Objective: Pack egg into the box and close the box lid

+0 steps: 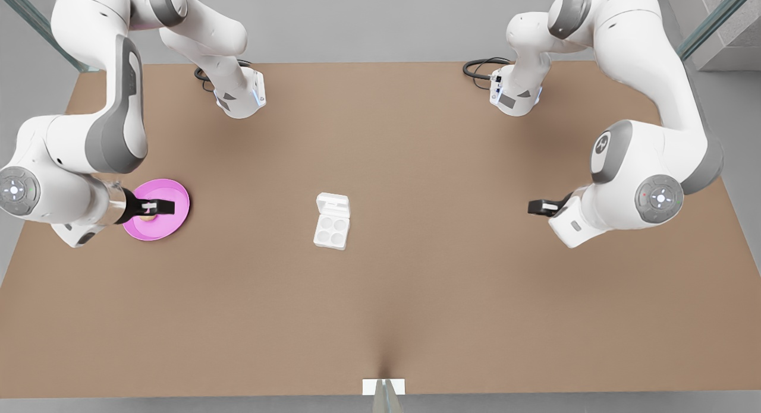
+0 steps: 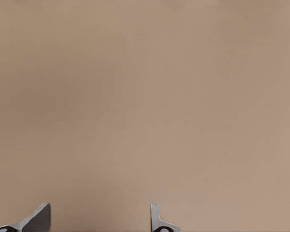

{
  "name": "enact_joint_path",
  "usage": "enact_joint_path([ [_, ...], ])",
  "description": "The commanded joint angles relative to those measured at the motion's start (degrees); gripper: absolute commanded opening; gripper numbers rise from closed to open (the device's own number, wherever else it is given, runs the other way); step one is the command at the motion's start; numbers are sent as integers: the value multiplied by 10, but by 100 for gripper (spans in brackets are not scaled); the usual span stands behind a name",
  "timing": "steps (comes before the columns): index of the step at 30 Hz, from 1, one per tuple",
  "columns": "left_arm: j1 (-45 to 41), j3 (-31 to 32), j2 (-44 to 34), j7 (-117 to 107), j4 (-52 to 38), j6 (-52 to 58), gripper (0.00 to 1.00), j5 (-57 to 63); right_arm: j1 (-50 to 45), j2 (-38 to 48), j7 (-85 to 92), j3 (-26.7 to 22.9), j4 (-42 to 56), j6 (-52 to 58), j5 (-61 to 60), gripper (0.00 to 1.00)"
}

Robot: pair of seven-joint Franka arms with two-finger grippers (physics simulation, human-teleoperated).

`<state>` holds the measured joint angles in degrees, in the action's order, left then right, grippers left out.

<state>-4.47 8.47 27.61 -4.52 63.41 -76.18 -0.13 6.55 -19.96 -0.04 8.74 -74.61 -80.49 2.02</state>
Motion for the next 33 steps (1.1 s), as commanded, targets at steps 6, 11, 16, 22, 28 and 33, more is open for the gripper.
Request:
enact_joint_path([
  [6,8,0,-2,2,19,-92,100,16,45,-41,5,0,-57,-179,5,100],
  [11,8,1,-3,2,25,-76,100,15,70,-117,0,-7,-57,-230,47,100],
  [16,8,0,1,1,27,-74,100,16,236,-79,14,87,-261,-428,135,100],
  [22,8,0,0,0,37,-74,100,17,486,3,66,263,-491,-634,251,100],
  [28,8,0,0,-1,44,-72,100,17,511,-38,98,258,-489,-682,279,100],
  [33,5,1,-1,-4,50,-72,100,39,513,-71,99,258,-490,-683,280,100],
])
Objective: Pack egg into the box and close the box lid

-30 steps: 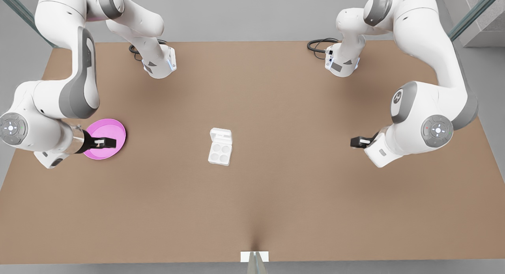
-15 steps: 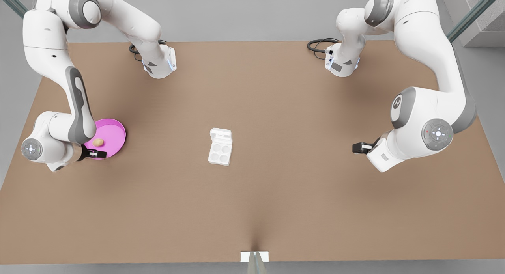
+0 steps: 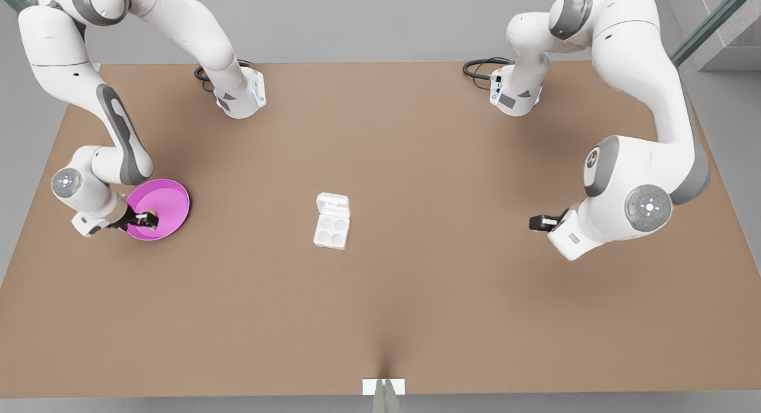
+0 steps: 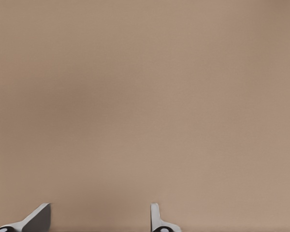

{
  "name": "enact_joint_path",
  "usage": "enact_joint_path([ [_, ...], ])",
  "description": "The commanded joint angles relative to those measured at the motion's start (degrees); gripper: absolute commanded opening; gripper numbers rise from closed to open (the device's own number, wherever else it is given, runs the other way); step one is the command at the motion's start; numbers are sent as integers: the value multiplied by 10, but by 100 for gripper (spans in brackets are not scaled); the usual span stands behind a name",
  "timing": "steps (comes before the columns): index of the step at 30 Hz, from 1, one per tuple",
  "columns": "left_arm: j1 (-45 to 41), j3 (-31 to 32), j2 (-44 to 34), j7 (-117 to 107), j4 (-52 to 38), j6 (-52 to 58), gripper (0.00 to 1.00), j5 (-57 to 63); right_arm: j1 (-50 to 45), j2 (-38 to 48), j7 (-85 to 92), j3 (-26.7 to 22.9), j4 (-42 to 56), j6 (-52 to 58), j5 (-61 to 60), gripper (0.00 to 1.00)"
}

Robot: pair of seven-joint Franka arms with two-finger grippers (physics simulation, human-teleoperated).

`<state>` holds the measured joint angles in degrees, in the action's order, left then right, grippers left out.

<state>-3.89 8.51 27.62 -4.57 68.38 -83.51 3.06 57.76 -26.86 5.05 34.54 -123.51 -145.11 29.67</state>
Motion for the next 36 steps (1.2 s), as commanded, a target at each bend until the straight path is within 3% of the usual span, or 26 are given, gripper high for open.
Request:
enact_joint_path([
  [1,0,0,1,-3,0,0,100,8,5,-10,48,0,0,-38,13,100],
  [19,-3,0,1,-3,9,-1,100,9,65,16,48,6,-93,-89,33,100],
  [36,-1,0,3,-2,9,-2,100,9,87,-15,48,4,-85,-98,83,98],
])
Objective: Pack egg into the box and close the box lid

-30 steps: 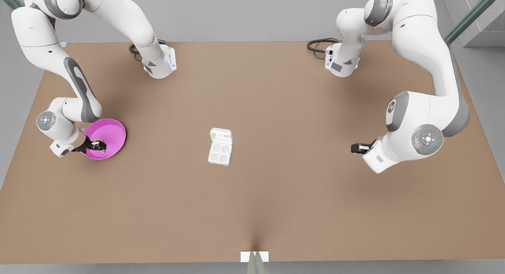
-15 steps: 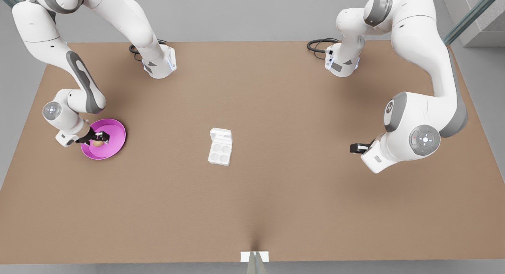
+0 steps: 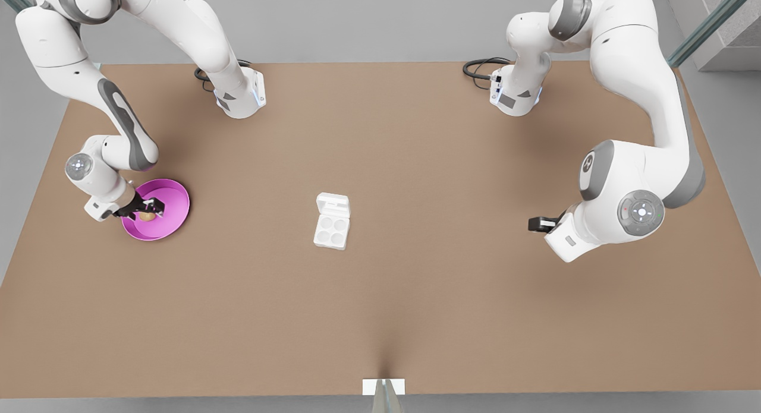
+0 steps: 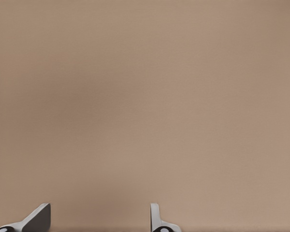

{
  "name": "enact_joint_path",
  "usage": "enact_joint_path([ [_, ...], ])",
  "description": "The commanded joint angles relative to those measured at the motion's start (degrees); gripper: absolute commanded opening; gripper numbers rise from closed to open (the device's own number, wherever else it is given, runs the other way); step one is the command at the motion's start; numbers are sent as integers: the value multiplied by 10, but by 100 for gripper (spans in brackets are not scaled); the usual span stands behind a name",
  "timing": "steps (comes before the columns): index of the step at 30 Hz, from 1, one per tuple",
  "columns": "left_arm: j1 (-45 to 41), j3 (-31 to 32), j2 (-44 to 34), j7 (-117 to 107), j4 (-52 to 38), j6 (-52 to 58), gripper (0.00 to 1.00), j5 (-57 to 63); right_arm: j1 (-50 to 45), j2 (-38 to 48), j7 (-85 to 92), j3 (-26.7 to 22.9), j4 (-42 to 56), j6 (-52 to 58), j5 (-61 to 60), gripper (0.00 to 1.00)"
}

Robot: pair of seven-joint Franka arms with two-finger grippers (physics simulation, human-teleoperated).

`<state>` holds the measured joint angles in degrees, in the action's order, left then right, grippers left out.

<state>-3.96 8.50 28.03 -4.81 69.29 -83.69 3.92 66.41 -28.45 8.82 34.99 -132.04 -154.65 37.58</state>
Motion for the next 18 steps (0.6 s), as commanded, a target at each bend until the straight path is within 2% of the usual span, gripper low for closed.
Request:
enact_joint_path([
  [1,1,0,-1,1,0,0,100,0,0,0,10,0,0,-2,4,95],
  [5,-5,0,-2,0,-1,-2,100,14,0,-2,10,1,-1,-2,3,79],
  [9,-5,1,-2,0,0,2,100,15,-1,-2,10,0,0,-2,3,73],
  [12,-5,0,-1,0,1,1,100,15,-1,-2,9,1,0,-2,3,64],
  [18,-6,1,-2,0,3,0,100,15,-1,8,10,1,0,0,3,60],
])
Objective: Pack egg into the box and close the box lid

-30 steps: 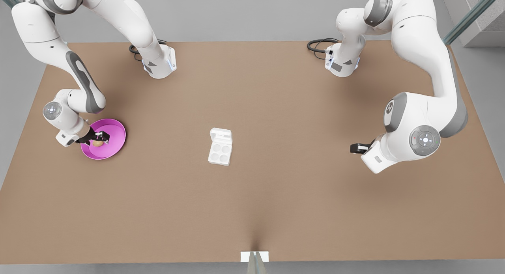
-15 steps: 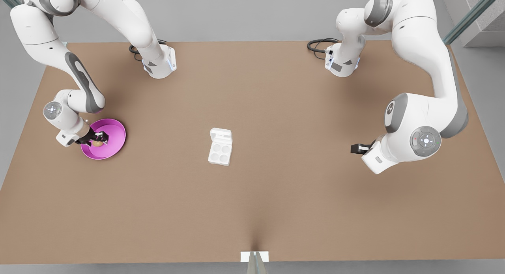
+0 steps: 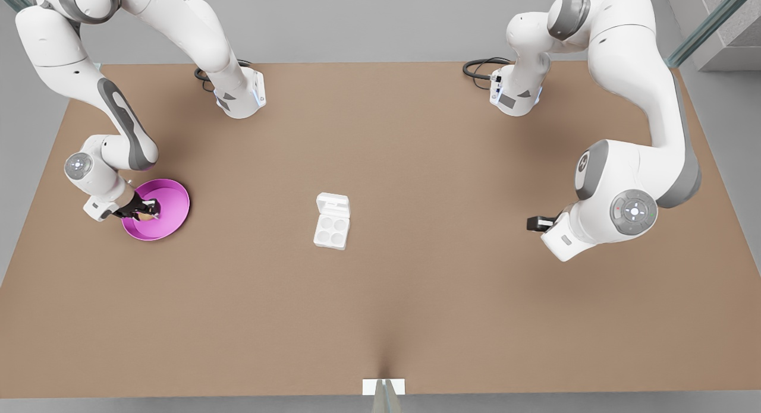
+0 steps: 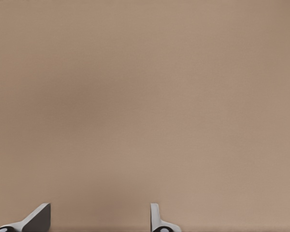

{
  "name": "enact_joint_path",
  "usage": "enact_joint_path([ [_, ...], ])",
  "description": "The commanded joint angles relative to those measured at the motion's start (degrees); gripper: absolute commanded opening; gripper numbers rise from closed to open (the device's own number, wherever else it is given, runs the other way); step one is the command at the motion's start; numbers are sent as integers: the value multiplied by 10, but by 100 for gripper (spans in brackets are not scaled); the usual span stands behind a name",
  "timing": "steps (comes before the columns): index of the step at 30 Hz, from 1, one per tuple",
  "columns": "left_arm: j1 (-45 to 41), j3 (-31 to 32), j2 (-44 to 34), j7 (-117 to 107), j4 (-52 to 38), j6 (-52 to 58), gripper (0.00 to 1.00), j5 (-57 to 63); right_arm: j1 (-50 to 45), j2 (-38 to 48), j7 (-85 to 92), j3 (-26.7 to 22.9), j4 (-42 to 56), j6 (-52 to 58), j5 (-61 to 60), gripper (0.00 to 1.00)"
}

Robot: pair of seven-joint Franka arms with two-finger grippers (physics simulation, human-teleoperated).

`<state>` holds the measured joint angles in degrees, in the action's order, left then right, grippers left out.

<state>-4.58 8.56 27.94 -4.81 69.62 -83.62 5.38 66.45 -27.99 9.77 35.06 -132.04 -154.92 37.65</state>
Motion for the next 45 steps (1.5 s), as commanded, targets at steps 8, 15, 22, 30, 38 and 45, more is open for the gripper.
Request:
enact_joint_path([
  [8,0,0,-1,0,0,-1,100,1,-11,29,-4,2,-1,26,-7,59],
  [15,0,0,0,0,1,-1,100,1,-112,68,-19,3,13,68,-116,59],
  [22,1,0,1,0,1,-2,100,1,-241,83,-65,-7,31,89,-223,60],
  [30,2,0,15,1,0,-8,100,2,-609,101,-103,-218,45,91,-405,60],
  [38,2,26,27,-64,-11,-44,100,-4,-873,87,-166,-400,112,146,-479,60],
  [45,9,37,4,-78,-10,-28,100,-3,-1022,27,-241,-497,209,207,-512,60],
])
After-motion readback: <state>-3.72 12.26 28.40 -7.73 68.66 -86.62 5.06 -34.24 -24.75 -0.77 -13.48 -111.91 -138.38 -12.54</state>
